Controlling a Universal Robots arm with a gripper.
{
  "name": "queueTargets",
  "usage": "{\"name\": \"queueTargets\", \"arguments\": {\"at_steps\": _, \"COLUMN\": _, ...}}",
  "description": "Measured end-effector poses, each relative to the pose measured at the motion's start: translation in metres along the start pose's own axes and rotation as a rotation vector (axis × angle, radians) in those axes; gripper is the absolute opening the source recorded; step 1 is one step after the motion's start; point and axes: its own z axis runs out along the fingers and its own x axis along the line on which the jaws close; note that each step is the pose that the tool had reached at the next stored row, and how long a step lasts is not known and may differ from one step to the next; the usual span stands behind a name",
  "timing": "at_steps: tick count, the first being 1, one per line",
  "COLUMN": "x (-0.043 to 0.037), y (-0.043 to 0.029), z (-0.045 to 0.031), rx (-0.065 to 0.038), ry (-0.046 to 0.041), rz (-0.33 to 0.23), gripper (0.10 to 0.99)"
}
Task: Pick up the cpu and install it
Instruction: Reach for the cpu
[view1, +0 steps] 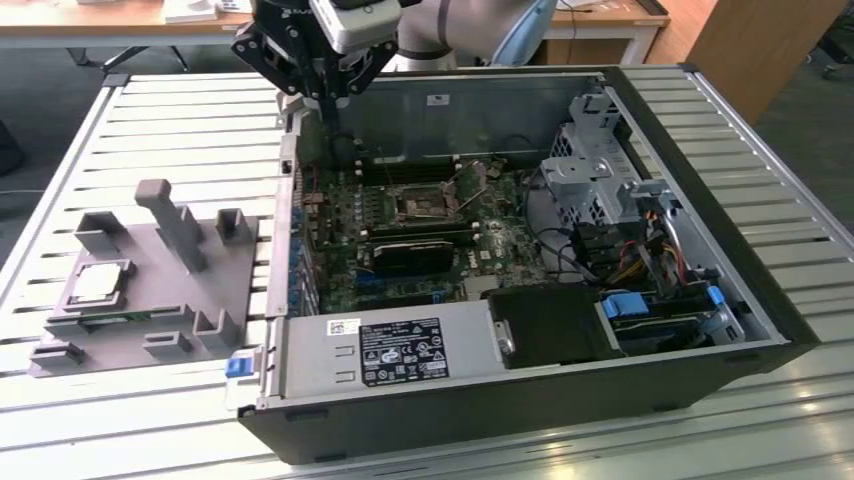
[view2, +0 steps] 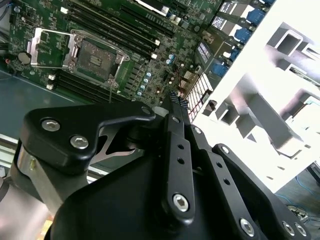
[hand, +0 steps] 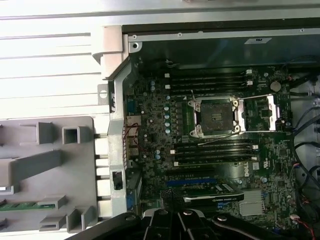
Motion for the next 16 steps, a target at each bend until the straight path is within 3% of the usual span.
{"name": "queueTargets", "arguments": {"at_steps": 16, "x": 0.0124, "y": -0.001, "z": 0.0, "rx": 0.0, "ry": 0.0001, "rz": 0.0, "gripper": 0.106}}
